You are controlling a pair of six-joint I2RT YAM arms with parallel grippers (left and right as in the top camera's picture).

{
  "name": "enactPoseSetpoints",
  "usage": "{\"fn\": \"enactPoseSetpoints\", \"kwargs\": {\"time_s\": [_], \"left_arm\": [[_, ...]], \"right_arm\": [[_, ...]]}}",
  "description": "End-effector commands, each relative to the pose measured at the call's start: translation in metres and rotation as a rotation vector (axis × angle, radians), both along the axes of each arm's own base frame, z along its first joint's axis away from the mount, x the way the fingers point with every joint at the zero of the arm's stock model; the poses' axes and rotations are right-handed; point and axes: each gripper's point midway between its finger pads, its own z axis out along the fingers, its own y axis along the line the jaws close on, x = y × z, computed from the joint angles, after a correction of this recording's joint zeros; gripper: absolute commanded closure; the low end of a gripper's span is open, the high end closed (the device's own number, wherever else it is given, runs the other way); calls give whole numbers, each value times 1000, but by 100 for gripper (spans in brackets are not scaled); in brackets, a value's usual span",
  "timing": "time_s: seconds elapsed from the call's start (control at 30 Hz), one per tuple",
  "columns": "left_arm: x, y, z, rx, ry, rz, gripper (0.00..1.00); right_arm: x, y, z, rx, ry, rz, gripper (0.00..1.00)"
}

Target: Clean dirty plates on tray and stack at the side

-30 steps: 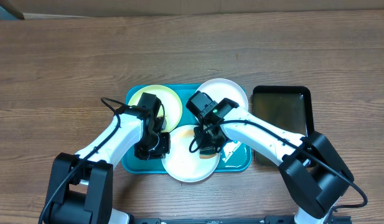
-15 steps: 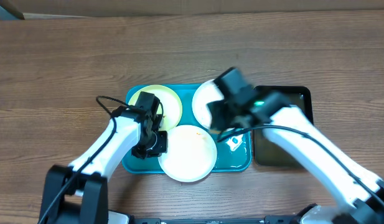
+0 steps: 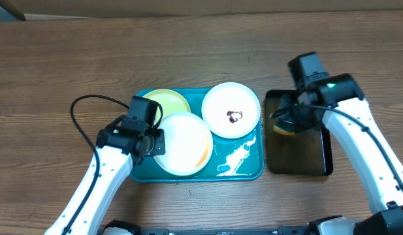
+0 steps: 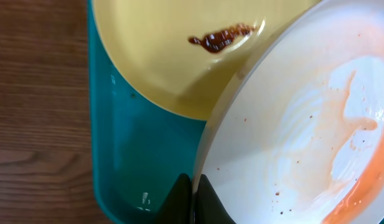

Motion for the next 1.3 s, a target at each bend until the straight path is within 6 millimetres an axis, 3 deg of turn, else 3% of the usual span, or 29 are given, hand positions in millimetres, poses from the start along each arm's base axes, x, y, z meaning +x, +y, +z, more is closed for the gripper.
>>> {"fn": "enactPoseSetpoints", "kwargs": {"time_s": [0.0, 0.2, 0.4, 0.63, 0.87, 1.27], "left_arm": [[18, 19, 31, 89, -136, 65, 96], [35, 30, 58, 222, -258, 90, 96], [41, 6, 80, 368, -390, 10, 96], [32, -30, 99, 490, -508, -118, 96], [23, -43, 129, 672, -654, -156, 96], [24, -66, 126, 886, -689, -255, 96]], "right_arm": [[1, -25, -2, -53, 11, -56, 96], [0, -32, -4, -58, 22, -59, 96], [0, -32, -5, -60, 29, -60, 96], [0, -35, -8, -79, 38, -62, 96], [0, -35, -8, -79, 39, -62, 96], [-2, -35, -8, -81, 46, -62, 96]]}}
